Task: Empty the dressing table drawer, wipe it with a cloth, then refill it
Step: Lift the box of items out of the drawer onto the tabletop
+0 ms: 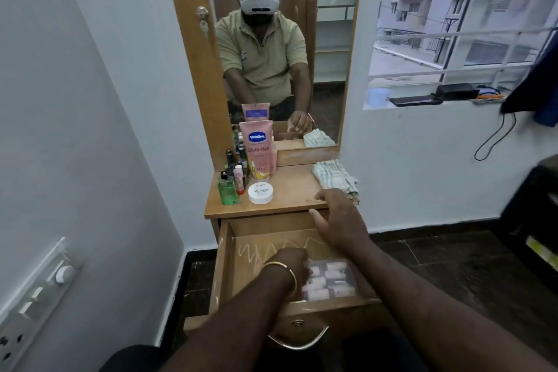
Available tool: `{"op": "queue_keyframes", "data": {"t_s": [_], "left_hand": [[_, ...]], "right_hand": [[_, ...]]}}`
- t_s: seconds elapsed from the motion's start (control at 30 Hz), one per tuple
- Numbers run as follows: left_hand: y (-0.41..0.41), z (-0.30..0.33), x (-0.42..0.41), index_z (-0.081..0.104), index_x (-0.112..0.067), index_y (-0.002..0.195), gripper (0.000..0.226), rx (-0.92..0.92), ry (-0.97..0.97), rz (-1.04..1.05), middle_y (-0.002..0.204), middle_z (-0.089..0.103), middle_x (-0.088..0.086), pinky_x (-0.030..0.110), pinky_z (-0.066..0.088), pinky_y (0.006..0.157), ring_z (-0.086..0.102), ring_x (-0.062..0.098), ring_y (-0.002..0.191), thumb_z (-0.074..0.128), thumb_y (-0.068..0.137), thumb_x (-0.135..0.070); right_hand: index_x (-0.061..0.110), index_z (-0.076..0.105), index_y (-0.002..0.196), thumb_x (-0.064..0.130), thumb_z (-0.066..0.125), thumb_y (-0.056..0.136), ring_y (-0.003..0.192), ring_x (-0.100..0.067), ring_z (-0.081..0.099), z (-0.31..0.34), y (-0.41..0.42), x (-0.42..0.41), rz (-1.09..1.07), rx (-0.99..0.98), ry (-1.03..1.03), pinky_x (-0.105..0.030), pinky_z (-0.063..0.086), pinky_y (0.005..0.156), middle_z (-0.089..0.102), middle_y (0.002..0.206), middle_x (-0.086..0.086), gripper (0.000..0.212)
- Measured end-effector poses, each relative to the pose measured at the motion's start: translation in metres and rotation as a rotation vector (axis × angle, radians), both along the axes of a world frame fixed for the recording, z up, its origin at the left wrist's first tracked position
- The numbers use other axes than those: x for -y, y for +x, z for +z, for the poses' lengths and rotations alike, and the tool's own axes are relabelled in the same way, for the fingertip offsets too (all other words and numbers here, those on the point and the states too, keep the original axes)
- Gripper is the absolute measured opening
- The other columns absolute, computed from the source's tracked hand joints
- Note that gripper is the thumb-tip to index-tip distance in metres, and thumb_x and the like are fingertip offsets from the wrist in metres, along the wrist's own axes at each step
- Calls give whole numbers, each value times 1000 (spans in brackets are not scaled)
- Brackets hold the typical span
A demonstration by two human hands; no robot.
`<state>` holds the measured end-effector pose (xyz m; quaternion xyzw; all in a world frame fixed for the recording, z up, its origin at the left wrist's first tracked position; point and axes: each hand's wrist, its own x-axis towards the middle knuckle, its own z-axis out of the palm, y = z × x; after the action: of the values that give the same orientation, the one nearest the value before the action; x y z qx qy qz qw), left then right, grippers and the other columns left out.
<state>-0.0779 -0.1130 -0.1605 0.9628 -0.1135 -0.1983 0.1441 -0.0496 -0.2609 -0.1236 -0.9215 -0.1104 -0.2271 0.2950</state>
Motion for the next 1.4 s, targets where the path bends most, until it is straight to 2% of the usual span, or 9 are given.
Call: {"op": "queue_keyframes", "data": {"t_s": [0.27,0.53,0.7,0.83,0.93,1.0,1.17,1.3,1.4], "left_hand": [[6,-4,6,60,-13,124,39,-23,15,101,130,60,12,34,45,97,57,29,119,58,91,-34],[10,0,10,65,-12,120,36,-14,54,104,126,63,12,36,47,96,59,29,115,55,93,-34],[10,6,9,62,-11,120,34,2,-37,188,124,63,10,33,47,95,59,27,115,58,93,-31],[11,6,2,69,-12,94,10,-72,-257,278,106,70,8,30,50,88,65,24,102,62,88,-16],[3,10,-6,71,-8,99,13,-252,-570,428,93,69,9,28,54,67,64,21,82,61,92,-12],[-2,18,-10,71,-8,98,13,-316,-695,508,90,70,9,25,54,61,64,18,76,59,94,-13],[2,39,-19,68,-3,95,14,-260,-889,670,74,67,10,21,50,46,58,14,55,55,96,-6],[8,62,-27,64,-3,87,17,-217,-1067,821,66,64,12,22,46,43,52,10,41,51,96,0],[12,76,-26,57,2,97,4,-211,-1230,942,72,60,17,19,46,34,52,10,34,53,95,2]], "right_hand": [[22,57,112,29,70,83,97,-12,55,0,-9,20,-25,-36,49,-33,51,82,57,108,4,32],[21,58,111,29,71,82,95,-10,55,-2,-12,25,-26,-31,76,-30,51,81,58,108,6,33],[22,58,111,29,71,82,96,-10,54,-9,-16,26,-47,-39,80,-30,51,81,56,107,6,32],[24,57,108,29,72,82,93,-8,54,-11,-15,23,-35,-51,82,-31,53,79,54,106,9,31],[25,57,108,29,71,82,91,-6,52,-10,-14,21,-26,-70,104,-31,52,79,53,104,11,31],[25,57,109,29,71,82,90,-6,52,-8,-14,20,-19,-84,125,-31,52,80,53,104,11,31],[23,58,111,27,71,83,94,-10,55,0,-14,16,-24,-76,157,-33,52,82,56,105,8,31],[19,56,117,32,71,82,105,-22,55,13,-16,11,-198,49,151,-39,50,85,58,117,-3,40],[21,55,117,38,70,83,108,-27,53,23,-18,3,-292,46,244,-41,48,87,54,122,-5,42]]}}
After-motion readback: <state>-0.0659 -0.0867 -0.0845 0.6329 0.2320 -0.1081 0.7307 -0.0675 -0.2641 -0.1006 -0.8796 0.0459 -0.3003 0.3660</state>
